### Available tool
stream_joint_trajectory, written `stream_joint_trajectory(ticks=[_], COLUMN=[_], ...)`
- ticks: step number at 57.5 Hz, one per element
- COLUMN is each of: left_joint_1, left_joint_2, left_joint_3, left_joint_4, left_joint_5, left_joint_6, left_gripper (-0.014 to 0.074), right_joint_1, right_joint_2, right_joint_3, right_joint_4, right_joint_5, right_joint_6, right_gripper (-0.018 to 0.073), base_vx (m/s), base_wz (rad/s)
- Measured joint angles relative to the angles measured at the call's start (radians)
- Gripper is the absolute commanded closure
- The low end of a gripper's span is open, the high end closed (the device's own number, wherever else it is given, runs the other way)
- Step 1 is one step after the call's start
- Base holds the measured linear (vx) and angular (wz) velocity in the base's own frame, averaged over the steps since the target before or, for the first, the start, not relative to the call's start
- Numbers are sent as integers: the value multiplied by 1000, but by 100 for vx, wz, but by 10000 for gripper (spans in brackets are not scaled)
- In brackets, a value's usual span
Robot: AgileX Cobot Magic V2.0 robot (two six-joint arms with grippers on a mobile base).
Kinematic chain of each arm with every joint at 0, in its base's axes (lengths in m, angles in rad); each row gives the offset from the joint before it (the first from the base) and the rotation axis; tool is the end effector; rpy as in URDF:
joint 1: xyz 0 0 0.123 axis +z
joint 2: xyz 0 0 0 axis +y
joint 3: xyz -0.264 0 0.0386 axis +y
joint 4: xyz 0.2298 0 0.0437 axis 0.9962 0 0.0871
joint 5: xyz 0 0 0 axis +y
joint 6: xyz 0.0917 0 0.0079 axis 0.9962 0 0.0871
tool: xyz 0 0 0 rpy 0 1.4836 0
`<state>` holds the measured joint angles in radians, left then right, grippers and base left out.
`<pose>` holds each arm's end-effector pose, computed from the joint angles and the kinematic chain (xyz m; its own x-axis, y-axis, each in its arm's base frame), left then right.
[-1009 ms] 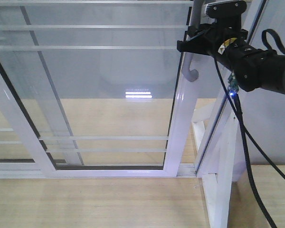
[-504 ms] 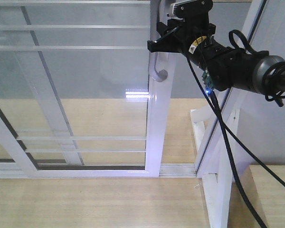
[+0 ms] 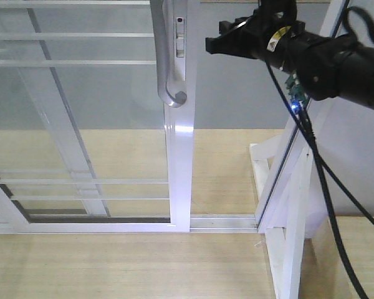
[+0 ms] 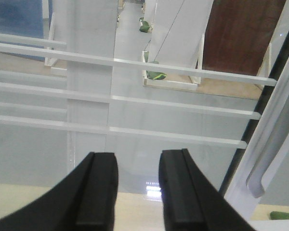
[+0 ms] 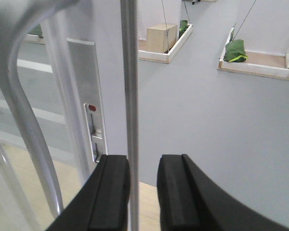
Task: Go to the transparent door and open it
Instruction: 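Pull the handle with the right gripper, sliding the door toward the left arm, then open the right gripper and withdraw it from the handle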
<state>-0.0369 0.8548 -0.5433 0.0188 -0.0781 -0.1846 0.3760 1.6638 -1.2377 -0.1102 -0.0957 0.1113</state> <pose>0.1789 -0.0067 0.3051 -0.1499 -0.1597 -0.9757 0.0138 0.9864 -0.1635 0.3527 0.1403 0.3048 -0.2251 -0.0872 -0.9704 -0.3763 0.9265 0.0041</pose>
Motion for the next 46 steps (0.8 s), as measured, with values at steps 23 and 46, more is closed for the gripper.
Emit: stream_joint_trajectory(ticks=[23,46], left_joint_1=[-94,-269], left_joint_2=[134,419], left_joint_3=[0,-3], left_joint_4=[23,27], left_joint_5=[-143,-408], left_joint_6=[-1,-1], left_gripper=[232,110], right_joint_1=[-144,-190], right_joint_2=[-389,-851], right_joint_3=[273,616], right_joint_4=[4,8], right_joint_5=[133,302], right_joint_6=[-80,-80], right_gripper=[299,299], base_vx=[0,0], base_wz=[0,0])
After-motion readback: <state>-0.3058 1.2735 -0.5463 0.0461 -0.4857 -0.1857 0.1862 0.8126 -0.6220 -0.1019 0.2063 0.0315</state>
